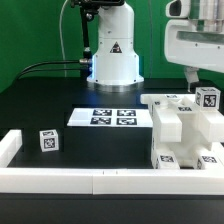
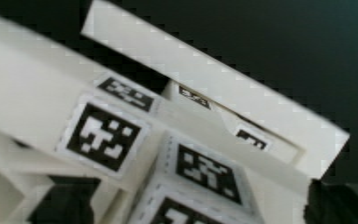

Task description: Assemble chair

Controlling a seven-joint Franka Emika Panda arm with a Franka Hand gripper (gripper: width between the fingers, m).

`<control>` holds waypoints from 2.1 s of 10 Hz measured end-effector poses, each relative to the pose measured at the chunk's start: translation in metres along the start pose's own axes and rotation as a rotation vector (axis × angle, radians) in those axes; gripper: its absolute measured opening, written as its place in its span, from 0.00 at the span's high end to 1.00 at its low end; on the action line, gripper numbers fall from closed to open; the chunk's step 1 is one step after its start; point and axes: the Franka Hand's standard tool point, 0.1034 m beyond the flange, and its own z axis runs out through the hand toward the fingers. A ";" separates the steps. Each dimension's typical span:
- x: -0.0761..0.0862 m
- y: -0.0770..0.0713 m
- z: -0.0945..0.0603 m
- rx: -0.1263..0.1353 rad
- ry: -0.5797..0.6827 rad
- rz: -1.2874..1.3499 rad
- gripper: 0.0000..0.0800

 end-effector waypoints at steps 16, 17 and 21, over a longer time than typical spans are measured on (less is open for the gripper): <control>-0.003 0.000 0.003 -0.016 0.008 0.017 0.65; -0.004 0.000 0.003 -0.015 0.008 0.179 0.65; -0.002 -0.002 0.003 0.019 -0.015 0.569 0.65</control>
Offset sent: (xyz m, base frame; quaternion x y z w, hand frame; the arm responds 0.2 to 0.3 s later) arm 0.0000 0.0000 0.0000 0.0000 0.0000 -0.1938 0.9810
